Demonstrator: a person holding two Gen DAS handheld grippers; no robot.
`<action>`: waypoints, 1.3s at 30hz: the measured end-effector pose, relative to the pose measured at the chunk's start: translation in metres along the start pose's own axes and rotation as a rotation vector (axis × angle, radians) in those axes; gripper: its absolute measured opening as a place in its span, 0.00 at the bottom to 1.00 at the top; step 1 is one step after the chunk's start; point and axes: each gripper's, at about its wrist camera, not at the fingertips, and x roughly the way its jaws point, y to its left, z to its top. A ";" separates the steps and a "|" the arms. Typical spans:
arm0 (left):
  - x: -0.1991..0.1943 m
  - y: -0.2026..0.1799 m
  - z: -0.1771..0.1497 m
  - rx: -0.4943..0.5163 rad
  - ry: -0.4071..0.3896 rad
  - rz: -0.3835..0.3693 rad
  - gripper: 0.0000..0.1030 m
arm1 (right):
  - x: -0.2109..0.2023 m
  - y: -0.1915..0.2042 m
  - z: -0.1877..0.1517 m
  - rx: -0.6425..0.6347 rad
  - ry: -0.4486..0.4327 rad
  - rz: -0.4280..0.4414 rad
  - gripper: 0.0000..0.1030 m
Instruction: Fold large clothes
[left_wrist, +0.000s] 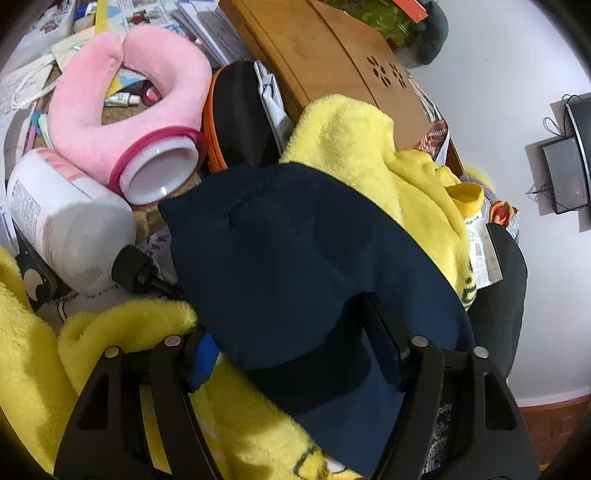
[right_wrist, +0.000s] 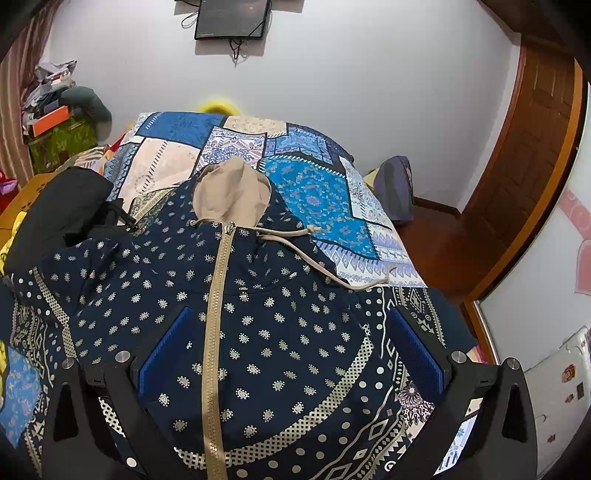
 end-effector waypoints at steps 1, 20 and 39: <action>-0.003 -0.003 0.000 0.013 -0.020 0.018 0.60 | 0.000 -0.001 0.000 0.001 0.000 0.000 1.00; -0.155 -0.188 -0.069 0.665 -0.502 0.068 0.05 | -0.023 -0.017 0.004 0.027 -0.049 0.029 1.00; -0.164 -0.413 -0.292 1.123 -0.190 -0.508 0.05 | -0.055 -0.081 0.004 0.123 -0.117 0.128 1.00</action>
